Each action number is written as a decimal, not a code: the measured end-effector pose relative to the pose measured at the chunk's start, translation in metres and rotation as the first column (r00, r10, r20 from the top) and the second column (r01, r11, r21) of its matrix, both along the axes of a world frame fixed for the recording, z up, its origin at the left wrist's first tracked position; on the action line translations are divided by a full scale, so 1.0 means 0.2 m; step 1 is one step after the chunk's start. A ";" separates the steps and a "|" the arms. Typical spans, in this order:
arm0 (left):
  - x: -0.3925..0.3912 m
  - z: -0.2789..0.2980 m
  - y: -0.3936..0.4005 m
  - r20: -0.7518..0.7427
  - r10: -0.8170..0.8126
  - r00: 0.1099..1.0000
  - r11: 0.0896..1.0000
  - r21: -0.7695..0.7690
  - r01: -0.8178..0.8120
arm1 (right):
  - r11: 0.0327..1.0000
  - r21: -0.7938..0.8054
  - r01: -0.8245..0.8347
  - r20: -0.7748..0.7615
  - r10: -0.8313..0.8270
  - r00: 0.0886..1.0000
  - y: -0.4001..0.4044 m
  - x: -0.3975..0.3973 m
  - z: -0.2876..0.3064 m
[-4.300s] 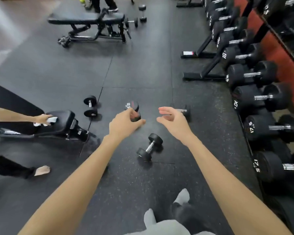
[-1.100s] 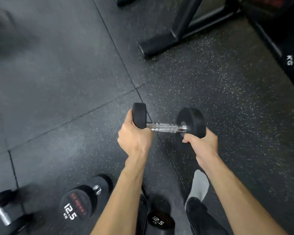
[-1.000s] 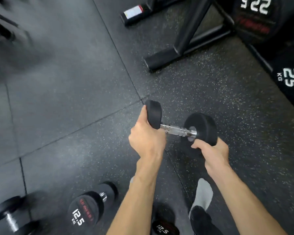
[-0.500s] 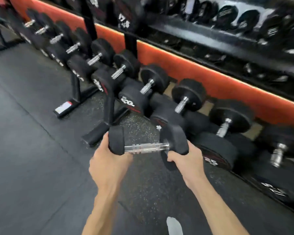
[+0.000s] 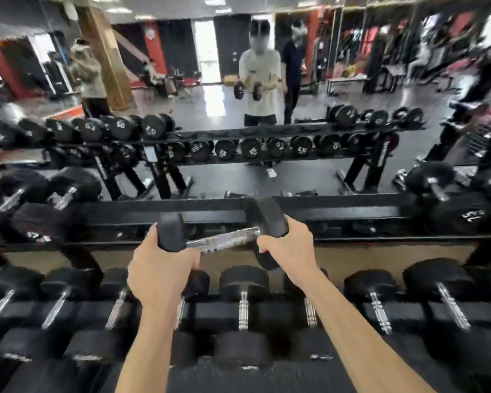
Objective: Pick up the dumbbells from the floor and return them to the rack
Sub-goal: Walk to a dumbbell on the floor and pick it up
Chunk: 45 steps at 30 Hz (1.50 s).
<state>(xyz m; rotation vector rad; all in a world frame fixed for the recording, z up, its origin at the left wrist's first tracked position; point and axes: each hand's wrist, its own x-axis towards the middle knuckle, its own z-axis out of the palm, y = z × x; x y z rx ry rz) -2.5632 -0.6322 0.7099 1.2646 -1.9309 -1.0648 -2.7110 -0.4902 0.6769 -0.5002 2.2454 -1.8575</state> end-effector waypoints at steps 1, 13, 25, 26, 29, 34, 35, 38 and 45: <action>-0.09 0.06 0.01 -0.016 -0.036 0.999 0.999 -0.004 0.036 | 1.000 -0.006 0.022 -0.017 -0.022 1.000 0.02 -0.08 0.05; -1.14 0.35 -0.09 0.044 -0.350 0.936 0.936 -0.026 0.351 | 0.936 0.076 0.344 -0.047 -0.341 0.939 0.13 -0.89 0.33; -2.27 0.23 -0.19 0.238 -0.818 0.524 0.558 0.112 0.822 | 0.539 0.367 0.758 0.071 -0.829 0.555 0.12 -1.25 0.21; -2.34 0.23 -0.15 0.241 -0.845 0.477 0.513 0.116 0.850 | 0.501 0.378 0.779 0.084 -0.856 0.510 0.15 -1.29 0.19; -2.56 0.22 -0.01 0.241 -0.896 0.374 0.411 0.126 0.903 | 0.415 0.394 0.820 0.095 -0.906 0.412 0.24 -1.39 0.16; -2.91 0.15 0.22 0.320 -0.925 0.204 0.266 0.162 0.950 | 0.282 0.415 0.865 0.058 -0.957 0.284 0.41 -1.55 0.07; -2.98 0.14 0.26 0.334 -0.926 0.176 0.244 0.172 0.954 | 0.269 0.410 0.871 0.069 -0.962 0.265 0.44 -1.59 0.04; -3.18 0.06 0.38 0.365 -0.925 0.104 0.189 0.206 0.960 | 0.219 0.408 0.886 0.123 -0.975 0.184 0.49 -1.68 -0.03; -3.51 -0.04 0.61 0.436 -0.896 -0.088 0.002 0.202 0.979 | 0.141 0.461 0.876 0.262 -0.965 0.017 0.49 -1.85 -0.19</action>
